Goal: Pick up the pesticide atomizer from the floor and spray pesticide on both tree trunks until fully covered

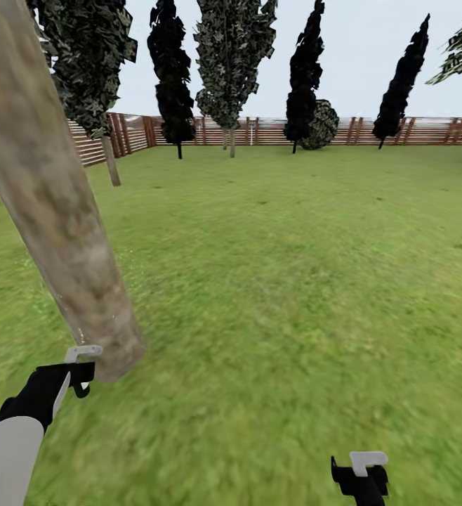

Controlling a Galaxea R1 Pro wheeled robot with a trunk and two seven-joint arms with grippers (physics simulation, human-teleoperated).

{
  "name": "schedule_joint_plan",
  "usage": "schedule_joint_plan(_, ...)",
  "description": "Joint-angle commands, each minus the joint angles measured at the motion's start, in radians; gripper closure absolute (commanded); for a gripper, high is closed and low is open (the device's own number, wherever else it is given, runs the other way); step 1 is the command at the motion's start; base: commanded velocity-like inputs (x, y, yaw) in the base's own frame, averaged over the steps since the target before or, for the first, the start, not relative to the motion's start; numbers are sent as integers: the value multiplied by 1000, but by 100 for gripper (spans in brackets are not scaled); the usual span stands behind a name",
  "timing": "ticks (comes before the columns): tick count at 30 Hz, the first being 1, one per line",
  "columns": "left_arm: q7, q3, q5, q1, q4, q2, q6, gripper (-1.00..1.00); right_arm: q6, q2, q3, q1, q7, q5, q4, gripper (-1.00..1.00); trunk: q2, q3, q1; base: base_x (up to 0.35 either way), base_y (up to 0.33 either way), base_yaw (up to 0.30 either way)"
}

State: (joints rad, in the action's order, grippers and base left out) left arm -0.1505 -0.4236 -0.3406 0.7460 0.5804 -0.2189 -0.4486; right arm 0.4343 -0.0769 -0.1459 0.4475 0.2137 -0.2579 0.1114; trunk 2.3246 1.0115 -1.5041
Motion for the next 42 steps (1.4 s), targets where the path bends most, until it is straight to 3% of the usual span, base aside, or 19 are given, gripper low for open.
schedule_joint_plan(1,-9,-6,-11,1,2,1,-4,100,3,0,-8,0,3,-11,-1,-100,0,1,0,143,-242,275)
schedule_joint_plan(14,-9,-6,-9,1,2,2,-4,100,3,0,-8,0,3,-11,-1,-100,0,1,0,126,-251,196)
schedule_joint_plan(20,-10,-3,18,6,25,1,-5,100,3,-1,-9,0,3,-11,1,-100,0,1,0,18,-244,195)
schedule_joint_plan(24,-14,3,18,10,125,4,-15,100,3,-1,-8,0,3,-11,1,-100,0,1,0,-5,-23,277)
schedule_joint_plan(27,-23,15,18,22,149,28,-28,100,3,0,-8,0,3,-11,1,-100,0,1,0,0,-1,242)
schedule_joint_plan(29,-24,67,17,31,151,51,-46,100,3,-1,-8,0,3,-11,1,-100,0,1,0,0,0,54)
schedule_joint_plan(30,-27,110,19,55,150,48,-89,100,3,-1,-8,0,3,-11,1,-100,0,1,0,0,0,6)
schedule_joint_plan(33,-113,112,18,92,141,-30,-102,100,3,-1,-9,0,3,-11,1,-100,0,1,0,0,0,1)
schedule_joint_plan(34,-124,113,18,94,141,-42,-103,100,3,-1,-9,0,3,-11,1,-100,0,1,0,0,0,0)
schedule_joint_plan(35,-132,116,18,95,141,-42,-103,100,3,-1,-9,0,3,-11,1,-100,0,1,0,0,0,0)
schedule_joint_plan(39,-137,123,17,138,145,20,-131,100,3,-1,-9,0,3,-11,1,-100,0,1,0,0,0,0)
schedule_joint_plan(41,-140,121,19,147,148,1,-154,100,3,-1,-9,0,2,-11,1,-100,0,1,0,0,0,0)
schedule_joint_plan(42,-141,119,20,148,149,-23,-157,100,3,-1,-9,0,2,-11,1,-100,0,1,0,0,0,0)
